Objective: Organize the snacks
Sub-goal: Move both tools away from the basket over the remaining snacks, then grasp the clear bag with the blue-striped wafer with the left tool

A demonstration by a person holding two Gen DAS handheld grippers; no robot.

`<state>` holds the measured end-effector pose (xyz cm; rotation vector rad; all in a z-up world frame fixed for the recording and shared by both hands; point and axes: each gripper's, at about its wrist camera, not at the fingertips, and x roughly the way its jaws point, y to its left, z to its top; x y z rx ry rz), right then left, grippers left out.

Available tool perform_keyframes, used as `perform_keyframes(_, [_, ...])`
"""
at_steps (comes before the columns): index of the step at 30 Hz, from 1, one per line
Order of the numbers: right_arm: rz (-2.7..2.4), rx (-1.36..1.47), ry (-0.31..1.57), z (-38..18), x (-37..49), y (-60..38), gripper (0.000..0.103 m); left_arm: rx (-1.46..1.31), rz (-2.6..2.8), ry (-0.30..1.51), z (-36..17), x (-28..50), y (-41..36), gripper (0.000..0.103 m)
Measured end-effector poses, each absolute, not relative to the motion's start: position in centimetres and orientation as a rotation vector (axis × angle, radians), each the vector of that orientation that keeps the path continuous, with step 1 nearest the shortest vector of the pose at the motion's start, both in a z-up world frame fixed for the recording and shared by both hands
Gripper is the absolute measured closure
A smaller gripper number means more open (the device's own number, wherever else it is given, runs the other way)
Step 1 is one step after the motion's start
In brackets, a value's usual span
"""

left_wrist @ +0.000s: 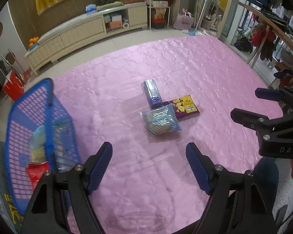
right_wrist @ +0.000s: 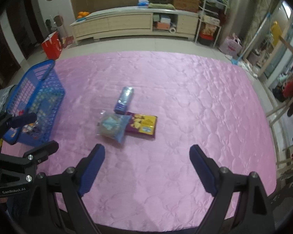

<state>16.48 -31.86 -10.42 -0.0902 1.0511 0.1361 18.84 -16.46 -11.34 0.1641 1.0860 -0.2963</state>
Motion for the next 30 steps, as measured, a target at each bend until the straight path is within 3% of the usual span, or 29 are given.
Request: perform_keyframes(30, [0.113, -0.015, 1.141, -18.8, 22.9, -35.8, 0.012, 0.117, -0.326, 1.270, -20.9, 28.5, -21.5, 0.027])
